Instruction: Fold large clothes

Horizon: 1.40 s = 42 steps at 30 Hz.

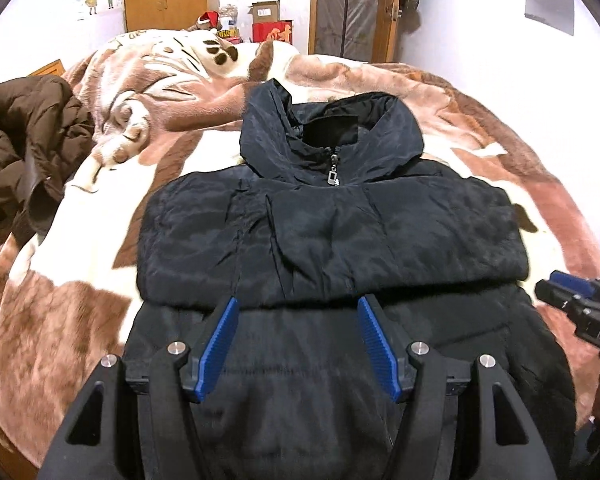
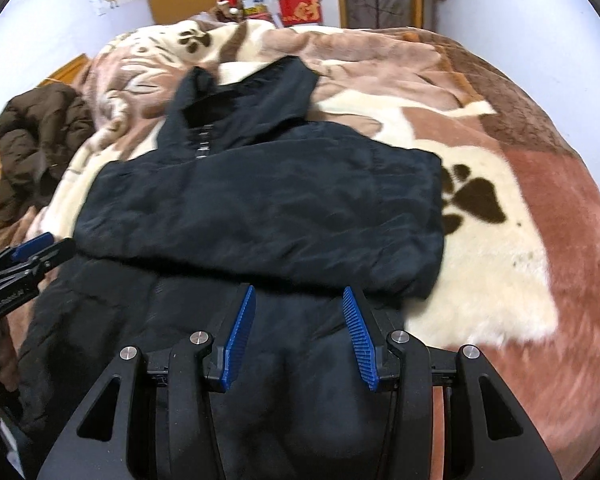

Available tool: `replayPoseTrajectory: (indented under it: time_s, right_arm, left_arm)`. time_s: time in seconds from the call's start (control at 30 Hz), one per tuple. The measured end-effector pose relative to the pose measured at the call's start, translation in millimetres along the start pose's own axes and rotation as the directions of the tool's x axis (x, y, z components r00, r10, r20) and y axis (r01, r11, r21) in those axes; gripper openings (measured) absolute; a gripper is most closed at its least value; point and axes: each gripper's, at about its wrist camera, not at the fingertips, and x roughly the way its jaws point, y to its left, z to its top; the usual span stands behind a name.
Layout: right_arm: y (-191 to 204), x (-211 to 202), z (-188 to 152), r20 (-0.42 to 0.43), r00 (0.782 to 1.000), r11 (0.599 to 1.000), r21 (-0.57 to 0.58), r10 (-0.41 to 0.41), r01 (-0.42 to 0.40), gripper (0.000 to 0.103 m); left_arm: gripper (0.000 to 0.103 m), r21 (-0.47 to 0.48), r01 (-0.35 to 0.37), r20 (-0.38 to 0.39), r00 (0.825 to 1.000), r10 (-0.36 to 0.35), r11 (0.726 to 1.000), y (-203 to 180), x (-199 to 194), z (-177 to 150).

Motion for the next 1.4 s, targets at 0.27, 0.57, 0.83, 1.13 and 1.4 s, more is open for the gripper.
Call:
replayPoseTrajectory:
  time_s: [0.27, 0.57, 0.83, 1.13, 1.4]
  right_arm:
    - [31, -41, -34, 0.01, 0.998, 0.998, 0.011, 0.06, -0.06, 0.049]
    - [49, -57, -24, 0.037, 0.995, 0.996, -0.008, 0.088, -0.088, 0.051]
    - [44, -43, 27, 0.068, 0.994, 0.996, -0.019, 0.087, -0.086, 0.051]
    - [27, 2, 119, 0.098, 0.993, 0.997, -0.034, 0.071, -0.068, 0.052]
    - [5, 79, 186, 0.066, 0.997, 0.999, -0.029, 0.042, -0.04, 0.052]
  left_arm:
    - [0.064, -0.026, 0.038, 0.015, 0.999, -0.037, 0.999, 2, -51, -32]
    - [0.064, -0.043, 0.084, 0.036, 0.996, -0.083, 0.996, 4, -68, -23]
    - [0.064, -0.012, 0.077, 0.055, 0.996, -0.076, 0.997, 10, -44, 31]
    - [0.068, -0.003, 0.077, 0.066, 0.995, -0.077, 0.997, 24, 18, 115]
    - [0.072, -0.053, 0.057, 0.044, 0.998, -0.055, 0.997, 40, 110, 179]
